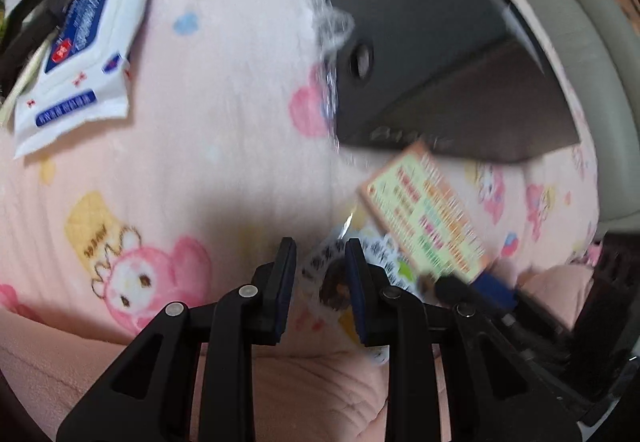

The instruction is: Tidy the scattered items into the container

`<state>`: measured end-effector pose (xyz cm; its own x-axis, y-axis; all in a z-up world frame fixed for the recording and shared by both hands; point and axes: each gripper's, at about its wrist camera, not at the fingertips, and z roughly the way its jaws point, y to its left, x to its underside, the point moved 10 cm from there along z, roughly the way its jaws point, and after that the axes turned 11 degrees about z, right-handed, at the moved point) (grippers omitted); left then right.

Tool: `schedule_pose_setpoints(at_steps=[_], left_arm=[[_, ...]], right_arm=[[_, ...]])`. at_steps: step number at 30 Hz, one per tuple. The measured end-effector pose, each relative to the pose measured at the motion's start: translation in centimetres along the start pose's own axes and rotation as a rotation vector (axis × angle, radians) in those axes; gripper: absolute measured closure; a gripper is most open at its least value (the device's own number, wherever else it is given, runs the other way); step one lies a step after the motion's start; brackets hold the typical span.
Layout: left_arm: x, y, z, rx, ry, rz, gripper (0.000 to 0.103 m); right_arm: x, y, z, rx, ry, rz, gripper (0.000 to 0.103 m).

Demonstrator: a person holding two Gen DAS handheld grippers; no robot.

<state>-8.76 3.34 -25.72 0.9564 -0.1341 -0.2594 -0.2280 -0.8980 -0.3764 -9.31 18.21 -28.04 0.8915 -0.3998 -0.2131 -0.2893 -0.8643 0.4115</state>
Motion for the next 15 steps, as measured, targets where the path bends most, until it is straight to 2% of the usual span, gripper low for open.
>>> schedule_pose_setpoints(at_steps=[4,8,11,15], left_arm=[[-1.2,0.3,-0.3,-0.019,-0.059,0.008,0.079],[-0.8,0.2,1.2,-0.047,0.002,0.038,0.079],[-0.3,0.1,1.9,-0.038,0.047,0.044,0.079],[0.7,-1.0,2.2,0.088,0.108,0.031,0.078]], right_arm=[[2.0,0.1,1.8,0.024,0.074,0.004,0.055],[3.8,0.7,3.5,0.032,0.143,-0.012,0.051],[3.5,1.1,3.6,0.014,0.126,0.006,0.051],[1.9,0.2,2.1,0.005,-0.007,0.09,0.051]])
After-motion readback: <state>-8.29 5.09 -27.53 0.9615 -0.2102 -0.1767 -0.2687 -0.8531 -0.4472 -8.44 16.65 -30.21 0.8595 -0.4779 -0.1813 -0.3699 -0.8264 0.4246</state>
